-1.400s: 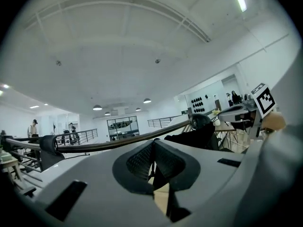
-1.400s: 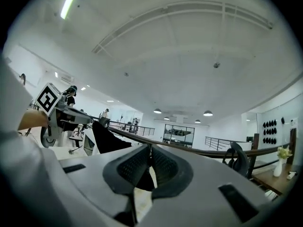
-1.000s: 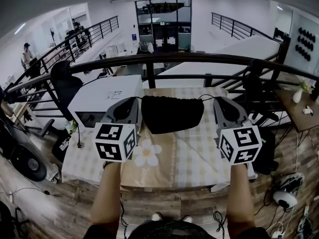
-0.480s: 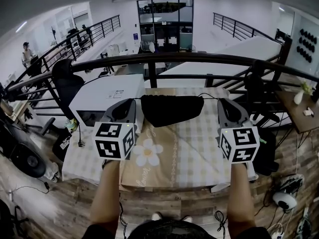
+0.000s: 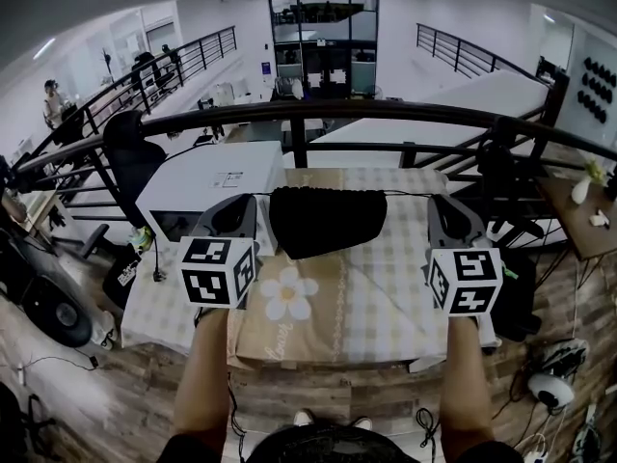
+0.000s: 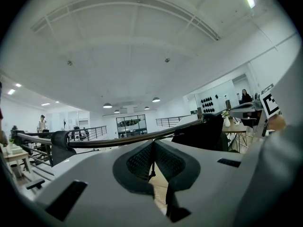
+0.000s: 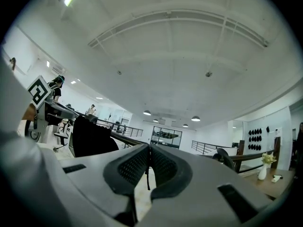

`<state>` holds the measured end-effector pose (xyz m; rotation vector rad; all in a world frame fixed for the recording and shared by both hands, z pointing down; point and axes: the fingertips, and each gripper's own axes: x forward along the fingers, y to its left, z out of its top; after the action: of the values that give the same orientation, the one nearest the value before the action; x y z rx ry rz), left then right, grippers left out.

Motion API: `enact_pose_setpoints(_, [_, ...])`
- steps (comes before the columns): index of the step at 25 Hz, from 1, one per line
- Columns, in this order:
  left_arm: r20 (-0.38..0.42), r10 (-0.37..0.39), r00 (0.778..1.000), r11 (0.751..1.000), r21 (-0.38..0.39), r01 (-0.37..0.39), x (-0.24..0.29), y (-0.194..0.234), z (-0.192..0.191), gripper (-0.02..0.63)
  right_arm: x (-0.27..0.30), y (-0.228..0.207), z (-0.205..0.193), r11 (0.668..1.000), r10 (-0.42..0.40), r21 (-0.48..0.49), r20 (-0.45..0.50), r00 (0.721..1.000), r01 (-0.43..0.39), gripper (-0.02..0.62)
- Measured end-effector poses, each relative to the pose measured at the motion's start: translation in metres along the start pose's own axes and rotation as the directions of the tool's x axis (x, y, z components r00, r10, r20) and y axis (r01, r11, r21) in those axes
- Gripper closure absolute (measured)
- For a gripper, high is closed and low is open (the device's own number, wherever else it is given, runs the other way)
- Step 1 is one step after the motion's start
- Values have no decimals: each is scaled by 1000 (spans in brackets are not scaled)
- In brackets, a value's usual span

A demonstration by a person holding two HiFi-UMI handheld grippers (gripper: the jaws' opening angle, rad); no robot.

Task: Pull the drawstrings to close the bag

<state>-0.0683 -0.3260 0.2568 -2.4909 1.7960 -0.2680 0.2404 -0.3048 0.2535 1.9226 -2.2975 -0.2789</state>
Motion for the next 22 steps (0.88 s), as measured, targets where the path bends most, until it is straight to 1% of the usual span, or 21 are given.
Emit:
enact_pose_setpoints(5, [-27, -3, 1000, 1000, 0, 3, -2, 5, -9, 577, -1, -4, -1, 1000, -24, 19, -5, 1000, 24, 566])
enact_pose_setpoints(13, [-67, -7, 998, 1000, 2, 7, 0, 2, -22, 577, -2, -13, -13, 999, -36, 37, -25, 999, 37, 566])
enact_pose_setpoints(22, [-68, 11, 998, 1000, 7, -10, -1, 5, -21, 577, -9, -32, -18, 993, -97, 72, -27, 995, 98, 566])
